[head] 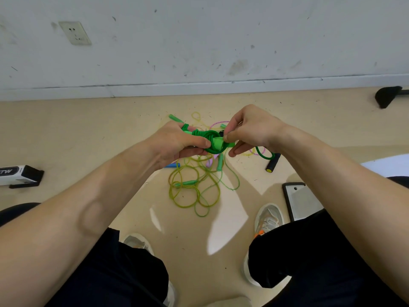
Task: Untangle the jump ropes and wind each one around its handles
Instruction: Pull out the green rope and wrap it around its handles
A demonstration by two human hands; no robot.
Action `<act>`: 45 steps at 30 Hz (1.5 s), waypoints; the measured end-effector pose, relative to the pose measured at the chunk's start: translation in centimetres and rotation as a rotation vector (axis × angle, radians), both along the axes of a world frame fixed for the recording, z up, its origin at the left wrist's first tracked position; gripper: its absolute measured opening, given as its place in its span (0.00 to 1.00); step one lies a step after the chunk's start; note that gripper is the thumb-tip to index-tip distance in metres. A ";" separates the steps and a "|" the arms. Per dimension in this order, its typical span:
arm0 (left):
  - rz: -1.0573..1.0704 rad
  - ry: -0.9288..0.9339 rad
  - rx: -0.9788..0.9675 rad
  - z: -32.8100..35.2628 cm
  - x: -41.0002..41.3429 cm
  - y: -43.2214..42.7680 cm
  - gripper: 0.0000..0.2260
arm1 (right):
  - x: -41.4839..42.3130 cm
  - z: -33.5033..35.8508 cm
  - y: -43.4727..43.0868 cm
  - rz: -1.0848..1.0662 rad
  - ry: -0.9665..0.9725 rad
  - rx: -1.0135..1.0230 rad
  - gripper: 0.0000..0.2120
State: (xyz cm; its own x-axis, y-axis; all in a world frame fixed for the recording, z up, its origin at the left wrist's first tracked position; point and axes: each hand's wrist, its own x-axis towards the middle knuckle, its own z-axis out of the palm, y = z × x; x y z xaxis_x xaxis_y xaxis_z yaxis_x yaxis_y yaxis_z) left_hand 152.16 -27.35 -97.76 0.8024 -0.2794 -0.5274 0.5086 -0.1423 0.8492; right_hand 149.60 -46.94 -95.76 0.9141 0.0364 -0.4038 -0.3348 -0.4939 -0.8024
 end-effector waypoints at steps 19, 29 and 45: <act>0.167 0.064 -0.224 0.5 -1.2 0.1 0.22 | 0.5 -0.1 0.1 -0.181 0.037 0.380 0.06; 0.058 -0.055 -0.097 -0.4 0.0 0.0 0.53 | 0.8 -0.2 0.1 -0.273 -0.004 0.390 0.04; -0.089 -0.209 0.330 0.4 -0.2 0.0 0.48 | 0.0 -0.4 0.8 -0.077 -0.153 0.160 0.05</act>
